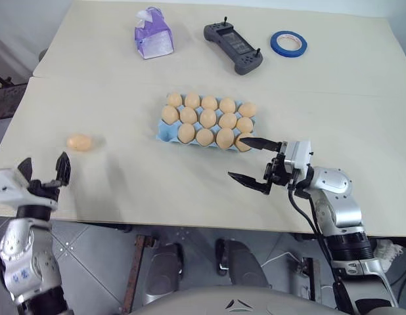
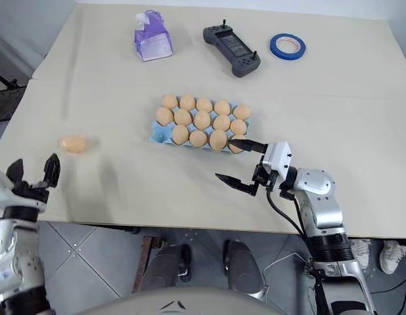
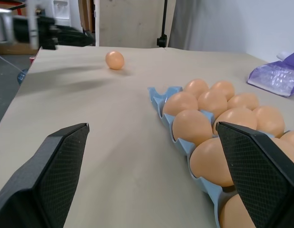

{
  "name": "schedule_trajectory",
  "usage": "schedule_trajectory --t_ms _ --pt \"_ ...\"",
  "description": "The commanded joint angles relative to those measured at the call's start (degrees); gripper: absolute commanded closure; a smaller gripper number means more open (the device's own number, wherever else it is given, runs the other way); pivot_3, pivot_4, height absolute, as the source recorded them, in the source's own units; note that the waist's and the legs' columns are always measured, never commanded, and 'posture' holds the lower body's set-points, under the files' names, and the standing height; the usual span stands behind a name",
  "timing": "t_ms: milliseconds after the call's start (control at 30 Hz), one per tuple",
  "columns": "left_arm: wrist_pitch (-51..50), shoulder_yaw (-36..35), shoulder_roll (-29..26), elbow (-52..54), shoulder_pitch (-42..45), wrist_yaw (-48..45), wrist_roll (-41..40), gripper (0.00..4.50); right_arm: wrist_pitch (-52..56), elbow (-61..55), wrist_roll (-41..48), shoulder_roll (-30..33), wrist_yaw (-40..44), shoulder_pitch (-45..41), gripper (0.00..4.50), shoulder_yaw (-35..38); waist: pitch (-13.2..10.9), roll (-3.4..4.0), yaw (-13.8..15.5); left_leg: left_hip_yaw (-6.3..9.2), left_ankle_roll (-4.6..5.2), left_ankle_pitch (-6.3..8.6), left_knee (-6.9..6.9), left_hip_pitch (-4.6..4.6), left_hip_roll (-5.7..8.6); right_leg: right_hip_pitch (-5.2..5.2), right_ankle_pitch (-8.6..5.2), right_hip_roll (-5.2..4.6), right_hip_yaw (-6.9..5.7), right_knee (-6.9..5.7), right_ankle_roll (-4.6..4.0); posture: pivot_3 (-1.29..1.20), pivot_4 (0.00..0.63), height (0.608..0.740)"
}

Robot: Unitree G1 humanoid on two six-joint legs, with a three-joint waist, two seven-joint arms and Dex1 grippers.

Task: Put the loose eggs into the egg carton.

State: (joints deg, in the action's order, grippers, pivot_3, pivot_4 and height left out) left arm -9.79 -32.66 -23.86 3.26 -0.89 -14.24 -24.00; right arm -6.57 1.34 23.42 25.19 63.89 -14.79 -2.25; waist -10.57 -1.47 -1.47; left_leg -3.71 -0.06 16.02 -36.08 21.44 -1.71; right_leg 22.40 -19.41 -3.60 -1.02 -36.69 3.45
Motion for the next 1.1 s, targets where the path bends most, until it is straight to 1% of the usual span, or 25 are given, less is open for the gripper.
schedule_trajectory --t_ms 33,167,367,467,600,633,667,767,833,967,1100 --pt "-1.8 1.8 -2.0 -4.8 3.4 0.0 1.8 0.03 -0.9 -1.5 0.4 -0.3 -0.2 0.3 0.0 0.2 0.0 0.0 -0.3 0.0 0.0 0.0 0.01 0.0 0.01 0.0 0.0 -0.02 0.0 0.01 0.01 0.0 0.15 0.74" --pt "-3.0 4.5 -3.7 -10.7 9.3 -2.6 1.6 0.03 -0.6 -2.1 0.4 -0.4 -0.5 1.0 0.0 0.2 0.0 -0.01 -0.2 -0.07 -0.05 0.08 0.05 0.02 -0.05 0.11 0.01 0.01 -0.08 -0.01 0.03 0.0 0.15 0.74" --pt "-0.9 8.0 -4.8 -17.0 13.7 -4.2 4.6 0.03 -0.4 -2.7 0.2 -0.7 -1.2 1.3 0.0 -0.1 0.0 -0.01 -0.2 -0.07 -0.07 0.09 0.0 0.02 -0.04 0.12 0.01 0.0 -0.14 -0.1 0.03 0.0 0.15 0.74" --pt "-0.5 8.3 -4.5 -17.9 14.5 -5.1 4.2 0.63 -0.4 -2.8 0.1 -0.8 -1.5 1.5 0.0 -0.2 0.0 -0.02 -0.2 -0.07 -0.08 0.08 -0.01 0.02 -0.04 0.11 0.01 -0.01 -0.14 -0.12 0.03 0.0 0.15 0.74" --pt "-0.5 9.1 -4.6 -17.9 14.4 -6.0 4.7 1.9 -0.5 -2.8 -0.1 -1.0 -1.8 1.5 0.0 -0.2 0.0 -0.02 -0.2 -0.07 -0.1 0.06 -0.01 0.0 -0.04 0.11 0.01 -0.01 -0.14 -0.16 0.03 0.0 0.15 0.74" --pt "0.2 9.8 -4.6 -17.0 14.2 -7.5 4.5 2.19 -0.5 -2.6 -0.2 -1.0 -1.8 1.4 0.0 -0.1 0.0 -0.02 -0.2 -0.07 -0.1 0.06 -0.01 0.0 -0.04 0.11 0.01 -0.01 -0.13 -0.16 0.03 0.0 0.15 0.74" --pt "2.3 11.7 -5.1 -15.0 13.8 -10.1 5.4 2.34 -0.6 -2.5 -0.3 -1.0 -1.9 1.3 0.0 0.0 0.0 -0.02 -0.1 -0.07 -0.1 0.06 -0.01 0.0 -0.04 0.11 0.01 -0.01 -0.14 -0.16 0.02 0.0 0.15 0.74" --pt "6.0 18.5 -6.4 -8.9 14.1 -18.1 7.2 2.34 -0.9 -2.2 -0.7 -0.7 -2.3 1.4 0.0 0.4 0.0 -0.04 0.0 -0.07 -0.1 0.06 -0.01 0.01 -0.03 0.11 0.01 -0.02 -0.13 -0.15 0.02 0.0 0.15 0.74" --pt "5.3 20.8 -6.3 -8.0 16.1 -20.5 6.6 2.34 -0.9 -2.1 -0.7 -0.5 -2.3 1.6 0.0 0.5 0.0 -0.04 0.2 -0.04 -0.11 0.06 -0.01 0.02 -0.02 0.09 0.01 -0.05 -0.15 -0.11 0.02 0.0 0.15 0.74" --pt "2.8 26.8 -4.9 -10.3 22.9 -25.3 6.7 2.34 -0.7 -2.2 -0.9 -0.4 -2.9 1.8 0.0 0.8 0.0 -0.04 0.0 -0.07 -0.1 0.04 -0.01 0.02 -0.01 0.07 0.01 -0.05 -0.13 -0.1 0.02 0.0 0.15 0.74" --pt "2.8 30.3 -4.2 -14.6 27.6 -28.7 8.2 2.34 -0.5 -3.5 -1.1 -0.7 -3.8 2.6 0.0 0.7 0.0 -0.04 -0.3 -0.13 -0.08 0.02 -0.03 0.01 0.0 0.08 0.01 0.0 -0.11 -0.16 0.02 0.0 0.15 0.74"
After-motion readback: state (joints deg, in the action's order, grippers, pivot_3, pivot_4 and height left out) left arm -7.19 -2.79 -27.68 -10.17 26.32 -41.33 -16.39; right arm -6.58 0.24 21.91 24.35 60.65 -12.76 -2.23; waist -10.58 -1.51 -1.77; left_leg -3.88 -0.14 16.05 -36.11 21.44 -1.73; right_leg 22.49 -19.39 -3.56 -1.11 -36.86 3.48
